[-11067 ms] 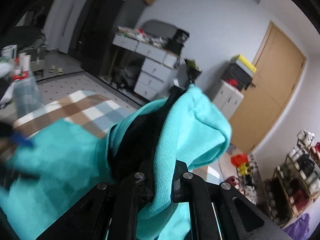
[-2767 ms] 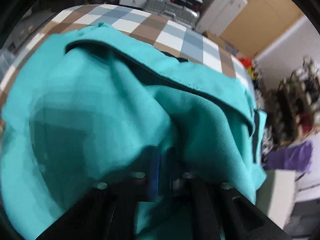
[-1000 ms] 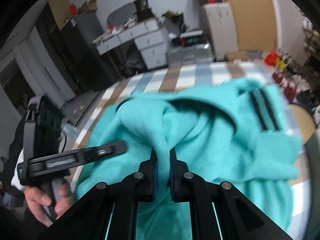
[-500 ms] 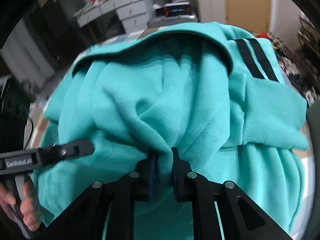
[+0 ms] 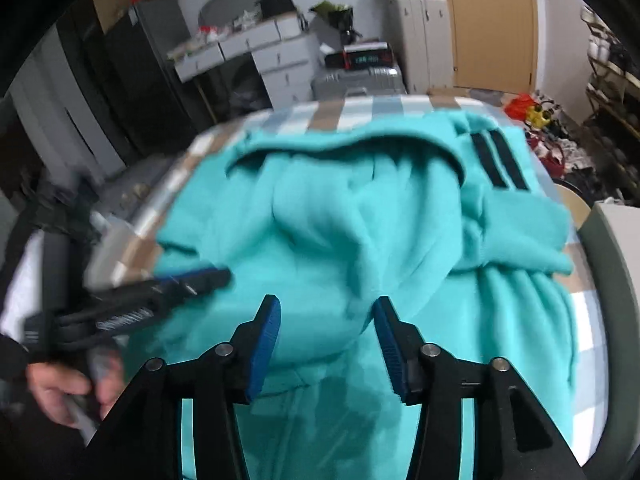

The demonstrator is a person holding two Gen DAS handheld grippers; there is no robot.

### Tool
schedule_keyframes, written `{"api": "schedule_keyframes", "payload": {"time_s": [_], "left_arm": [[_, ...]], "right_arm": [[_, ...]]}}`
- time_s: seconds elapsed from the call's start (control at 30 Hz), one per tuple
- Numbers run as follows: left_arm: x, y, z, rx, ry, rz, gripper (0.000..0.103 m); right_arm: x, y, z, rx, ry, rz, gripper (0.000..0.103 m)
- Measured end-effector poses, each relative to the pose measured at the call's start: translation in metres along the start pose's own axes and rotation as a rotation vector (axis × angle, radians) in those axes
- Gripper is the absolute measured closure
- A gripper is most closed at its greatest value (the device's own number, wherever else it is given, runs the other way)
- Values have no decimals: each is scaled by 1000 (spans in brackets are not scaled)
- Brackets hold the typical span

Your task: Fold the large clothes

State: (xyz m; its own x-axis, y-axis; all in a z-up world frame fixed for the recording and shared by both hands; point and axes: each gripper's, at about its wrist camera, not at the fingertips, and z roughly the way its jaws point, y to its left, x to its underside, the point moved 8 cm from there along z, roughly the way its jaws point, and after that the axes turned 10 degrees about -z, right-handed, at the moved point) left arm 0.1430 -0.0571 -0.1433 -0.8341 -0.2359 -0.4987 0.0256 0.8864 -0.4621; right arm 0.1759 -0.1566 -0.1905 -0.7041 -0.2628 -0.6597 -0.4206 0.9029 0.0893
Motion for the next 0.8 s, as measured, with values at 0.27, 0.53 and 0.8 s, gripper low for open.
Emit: {"api": "schedule_keyframes", "payload": {"time_s": [0.27, 0.53, 0.8], "left_arm": [[-23, 4, -17, -45, -162, 40, 80], [-33, -1, -8, -48, -153, 45, 80], [-38, 1, -6, -48, -148, 27, 80]], "right_arm": [[15, -2, 64, 12, 73, 126, 55], [-27, -24, 79, 182, 81, 3, 88], [-105, -31, 28, 351, -109, -146, 92]]}}
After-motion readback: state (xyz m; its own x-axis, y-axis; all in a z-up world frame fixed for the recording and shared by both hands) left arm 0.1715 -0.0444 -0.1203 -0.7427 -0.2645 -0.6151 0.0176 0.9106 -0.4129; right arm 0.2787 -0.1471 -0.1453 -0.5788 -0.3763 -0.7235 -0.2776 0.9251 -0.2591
